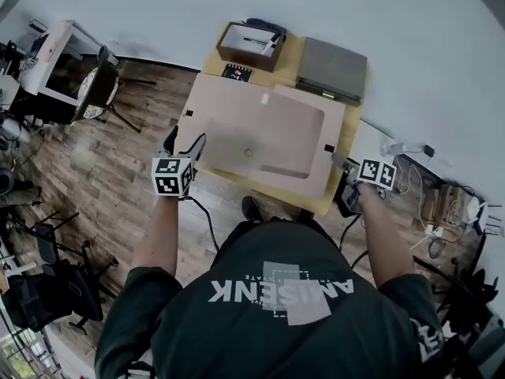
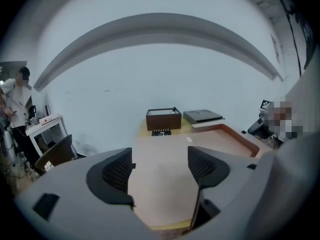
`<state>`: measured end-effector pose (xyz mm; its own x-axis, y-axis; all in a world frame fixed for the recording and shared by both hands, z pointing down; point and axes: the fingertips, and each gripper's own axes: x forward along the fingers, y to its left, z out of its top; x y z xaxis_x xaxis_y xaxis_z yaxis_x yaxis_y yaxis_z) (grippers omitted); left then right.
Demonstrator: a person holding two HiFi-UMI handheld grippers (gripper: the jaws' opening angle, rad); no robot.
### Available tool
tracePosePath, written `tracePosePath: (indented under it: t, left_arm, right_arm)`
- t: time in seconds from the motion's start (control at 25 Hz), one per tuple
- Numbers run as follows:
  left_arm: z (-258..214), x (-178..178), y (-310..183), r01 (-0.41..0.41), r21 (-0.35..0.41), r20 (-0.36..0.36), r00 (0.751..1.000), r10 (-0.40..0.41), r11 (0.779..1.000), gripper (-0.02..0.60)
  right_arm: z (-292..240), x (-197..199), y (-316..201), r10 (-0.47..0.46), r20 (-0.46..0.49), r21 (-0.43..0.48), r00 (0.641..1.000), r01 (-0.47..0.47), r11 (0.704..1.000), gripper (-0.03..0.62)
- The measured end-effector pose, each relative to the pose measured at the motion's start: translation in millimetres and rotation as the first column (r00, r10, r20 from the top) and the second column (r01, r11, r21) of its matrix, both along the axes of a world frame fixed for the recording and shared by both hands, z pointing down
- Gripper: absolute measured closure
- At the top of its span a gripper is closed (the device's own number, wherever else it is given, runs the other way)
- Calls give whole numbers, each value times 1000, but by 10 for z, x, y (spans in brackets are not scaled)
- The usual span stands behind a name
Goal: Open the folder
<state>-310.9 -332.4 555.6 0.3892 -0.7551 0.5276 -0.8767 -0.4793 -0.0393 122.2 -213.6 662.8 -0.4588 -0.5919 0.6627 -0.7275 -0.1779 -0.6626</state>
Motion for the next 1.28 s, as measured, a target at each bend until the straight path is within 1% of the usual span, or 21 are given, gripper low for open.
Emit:
tracePosePath:
  t: [0.08,0.16,0.24,0.28,0.36,0.44,0.48,0.56,0.6,0.64,0.68,0.76,0.8,0.88,0.96,1.0,1.08,1.12,1.2,1.24,1.28]
  left_arm:
    - [-171,215,72,-32,11,-54,998,32,999,239]
    - [-352,417,153,-69,36,-82,994,71,997,239]
    - [-526,592,219,-92,65,-95,991,98,994,239]
    - [-611,681,243,-99,71,-116,988,107,993,239]
    - [-806,886,282,-118,84,-191,973,132,989,239]
    - [-1029,1103,327,-142,110,-266,949,167,984,239]
    - [-1139,1199,353,-152,124,-287,940,182,981,241]
    - [-1357,1356,411,-167,153,-307,929,208,974,249]
    - [-1470,1419,438,-173,170,-317,923,220,970,286]
    - [-1586,1476,462,-178,190,-330,915,233,966,379]
    - [-1702,1528,484,-182,212,-345,905,248,960,438]
    - [-1906,1611,519,-182,251,-364,892,267,951,439]
    - [-1996,1632,526,-172,269,-365,892,266,948,439]
    - [-2160,1626,520,-131,305,-348,907,238,943,440]
    - [-2287,1610,512,-94,321,-332,921,205,942,467]
    - [-2342,1613,507,-82,318,-338,921,194,944,498]
    - [-2458,1640,504,-73,310,-366,911,190,948,539]
    - [-2527,1663,510,-73,311,-387,901,196,948,552]
    - [-2675,1718,529,-79,309,-438,873,216,948,561]
    - [-2732,1749,535,-87,302,-450,865,222,949,567]
    - [-2776,1780,538,-98,293,-447,865,227,951,571]
  right_arm:
    - [-156,60,-72,23,13,51,1000,-24,998,283]
    - [-381,108,-160,26,27,109,999,-29,994,283]
    - [-648,123,-236,-21,14,172,1000,18,985,283]
    - [-803,133,-277,-49,-1,212,999,48,976,283]
    - [-1179,162,-376,-91,-33,321,995,97,942,283]
    - [-1601,200,-464,-117,-65,440,991,134,888,284]
    - [-1810,208,-487,-125,-79,485,989,148,862,284]
    - [-2193,216,-495,-130,-102,545,986,165,822,286]
    - [-2360,232,-495,-124,-116,568,985,169,806,301]
    - [-2513,254,-494,-114,-130,588,985,169,791,313]
    - [-2657,273,-491,-103,-141,608,985,168,776,316]
    - [-2933,279,-466,-90,-156,652,984,171,738,318]
    - [-3064,267,-447,-88,-167,675,982,179,716,318]
    - [-3304,221,-405,-85,-205,712,975,208,670,319]
    - [-3499,178,-354,-71,-260,733,963,245,635,335]
    - [-3584,171,-330,-53,-291,738,955,260,623,357]
    - [-3733,162,-292,-17,-355,742,935,293,603,416]
    - [-3796,152,-273,-4,-386,740,922,312,596,442]
    - [-3912,144,-245,24,-430,734,903,334,592,456]
    - [-3967,150,-237,42,-441,732,897,332,594,457]
    - [-4017,162,-231,61,-449,732,892,328,598,460]
